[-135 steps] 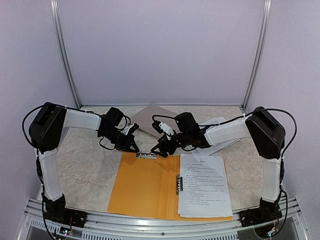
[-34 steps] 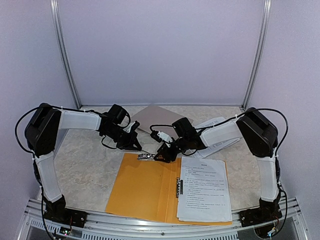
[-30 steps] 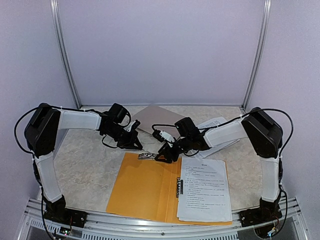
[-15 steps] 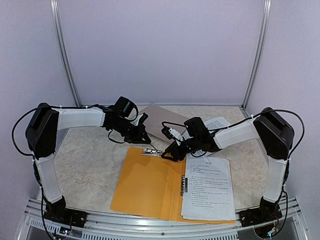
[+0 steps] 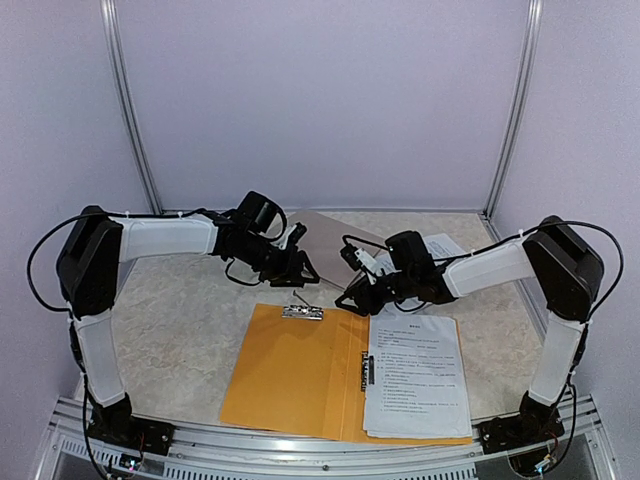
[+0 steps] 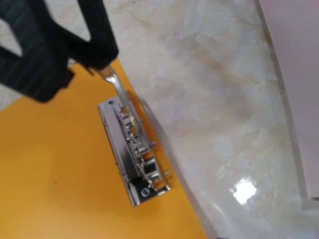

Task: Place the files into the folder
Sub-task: Open the spring clip on the folder.

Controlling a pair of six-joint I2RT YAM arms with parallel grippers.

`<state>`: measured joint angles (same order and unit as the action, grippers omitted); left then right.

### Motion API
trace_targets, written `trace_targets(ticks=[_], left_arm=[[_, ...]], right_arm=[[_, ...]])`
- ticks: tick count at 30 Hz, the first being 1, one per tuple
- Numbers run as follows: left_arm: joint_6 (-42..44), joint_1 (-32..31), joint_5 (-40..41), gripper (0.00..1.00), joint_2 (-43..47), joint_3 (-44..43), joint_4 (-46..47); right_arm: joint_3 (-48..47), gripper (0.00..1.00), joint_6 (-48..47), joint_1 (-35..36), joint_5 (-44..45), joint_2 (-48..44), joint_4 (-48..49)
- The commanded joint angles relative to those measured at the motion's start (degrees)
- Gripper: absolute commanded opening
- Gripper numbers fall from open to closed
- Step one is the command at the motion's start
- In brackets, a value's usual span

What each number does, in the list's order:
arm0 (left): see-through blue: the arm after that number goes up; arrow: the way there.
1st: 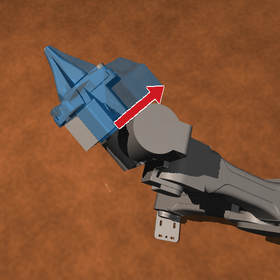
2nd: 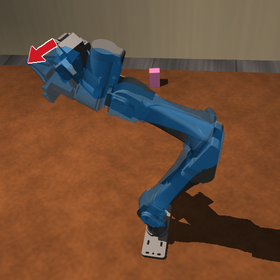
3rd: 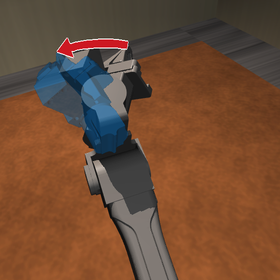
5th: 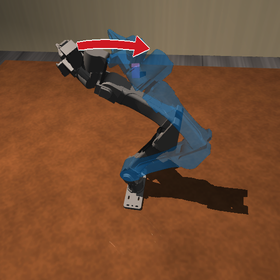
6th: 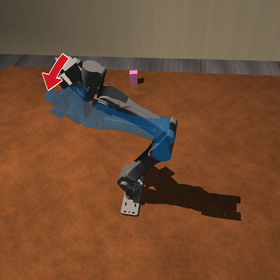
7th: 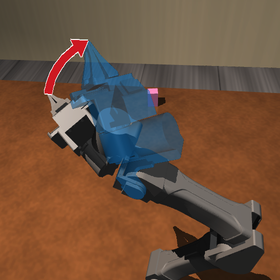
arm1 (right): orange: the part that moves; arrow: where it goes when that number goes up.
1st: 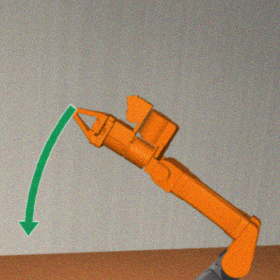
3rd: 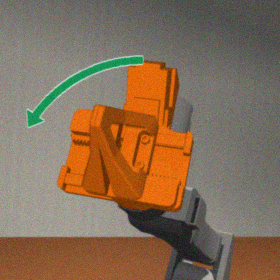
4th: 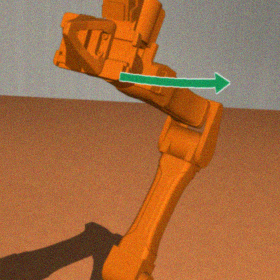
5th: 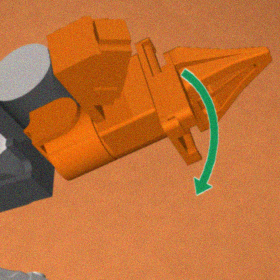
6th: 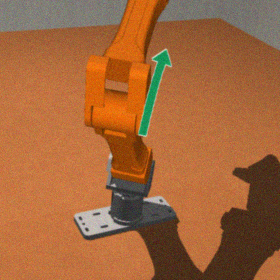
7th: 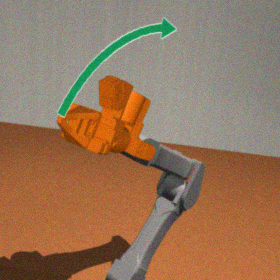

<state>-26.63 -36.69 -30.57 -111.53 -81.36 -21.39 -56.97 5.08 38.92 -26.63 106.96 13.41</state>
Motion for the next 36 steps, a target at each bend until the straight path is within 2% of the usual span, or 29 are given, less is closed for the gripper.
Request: trace_targets(ticks=[1,4,9,15,23,36], left_arm=[[0.73,-0.23,4.75,0.55,3.72,3.11,1.53],[0.97,-0.14,7.84,0.69,6.02,4.77,1.62],[0.54,0.17,10.50,0.74,5.85,5.97,0.60],[0.09,0.30,11.03,0.75,2.76,5.53,-0.32],[-0.62,-0.98,7.55,0.74,-0.54,2.82,-0.56],[-1.10,-3.76,2.72,0.67,-2.22,-1.18,-1.14]], right_arm=[[0.98,0.46,1.09,-0.51,-0.11,-0.85,1.30],[1.16,0.46,1.50,-0.46,-0.88,-0.17,1.92],[1.16,0.46,1.94,-0.51,-1.23,0.31,2.51],[0.93,0.46,2.06,-0.51,-1.16,0.45,2.42],[1.56,0.46,1.86,-0.57,0.79,-0.50,1.64],[4.25,0.46,2.05,-1.98,3.36,-3.11,1.91]])
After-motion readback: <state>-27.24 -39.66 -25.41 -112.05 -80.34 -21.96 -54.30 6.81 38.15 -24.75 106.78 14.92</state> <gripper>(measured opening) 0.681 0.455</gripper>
